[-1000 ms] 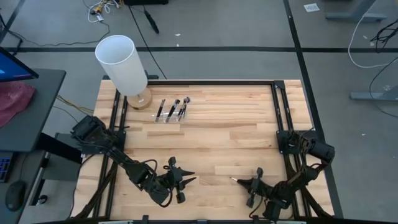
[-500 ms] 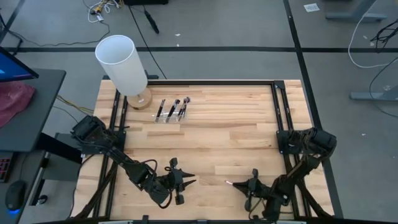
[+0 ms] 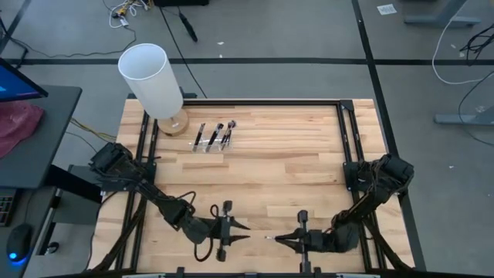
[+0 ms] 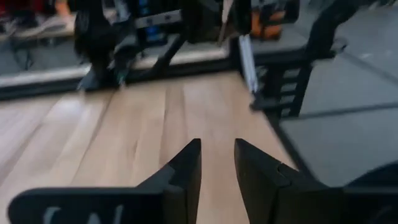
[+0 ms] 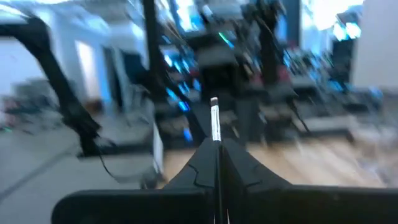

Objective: Put items in baskets/containers
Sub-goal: Put the eyeshadow brush into the transparent organizer

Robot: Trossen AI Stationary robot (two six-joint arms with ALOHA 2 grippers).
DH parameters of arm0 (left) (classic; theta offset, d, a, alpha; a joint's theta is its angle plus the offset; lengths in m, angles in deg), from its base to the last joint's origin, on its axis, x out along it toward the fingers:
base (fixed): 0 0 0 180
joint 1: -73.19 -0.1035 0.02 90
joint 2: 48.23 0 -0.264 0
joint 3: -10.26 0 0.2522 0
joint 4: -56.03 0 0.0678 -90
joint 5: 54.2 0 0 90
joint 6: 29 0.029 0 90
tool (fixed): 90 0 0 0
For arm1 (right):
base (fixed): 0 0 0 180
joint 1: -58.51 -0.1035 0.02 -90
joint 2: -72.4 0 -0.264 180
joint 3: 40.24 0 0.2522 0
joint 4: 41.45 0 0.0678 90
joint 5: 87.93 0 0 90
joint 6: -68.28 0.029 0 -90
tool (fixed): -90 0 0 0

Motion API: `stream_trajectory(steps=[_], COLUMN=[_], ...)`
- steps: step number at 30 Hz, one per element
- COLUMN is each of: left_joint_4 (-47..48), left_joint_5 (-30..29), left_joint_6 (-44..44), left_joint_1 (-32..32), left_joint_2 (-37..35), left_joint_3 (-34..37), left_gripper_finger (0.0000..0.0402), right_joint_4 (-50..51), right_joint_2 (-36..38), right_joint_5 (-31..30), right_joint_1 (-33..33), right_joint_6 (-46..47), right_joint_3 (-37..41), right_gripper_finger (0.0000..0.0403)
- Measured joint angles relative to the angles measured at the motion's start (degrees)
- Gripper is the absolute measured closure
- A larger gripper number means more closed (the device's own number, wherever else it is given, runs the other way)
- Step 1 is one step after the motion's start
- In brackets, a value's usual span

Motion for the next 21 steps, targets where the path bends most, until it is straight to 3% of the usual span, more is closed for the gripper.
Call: stream_trajectory(steps=[5,12,16,21], left_joint_4=[-8.8,-18.7,-22.4,-27.2], left_joint_5=[6.4,12.2,14.9,13.9], left_joint_6=[5.3,8.3,11.7,15.8], left_joint_1=[-3.0,-5.9,-4.8,-2.8], left_joint_2=[0.0,0.0,0.0,0.0], left_joint_3=[0.0,0.0,0.0,-0.1], left_gripper_finger=[0.0266,0.0203,0.0197,0.0208], right_joint_4=[-9.4,-6.4,-5.5,-5.7], right_joint_2=[0.0,0.0,0.1,0.1], right_joint_5=[9.2,16.2,17.6,17.7], right_joint_1=[2.5,6.4,7.1,7.3], right_joint_6=[-8.5,-11.5,-12.9,-13.1], right_joint_3=[-0.1,-4.1,-5.5,-5.8], right_gripper_finger=[0.0396,0.0396,0.0396,0.0396])
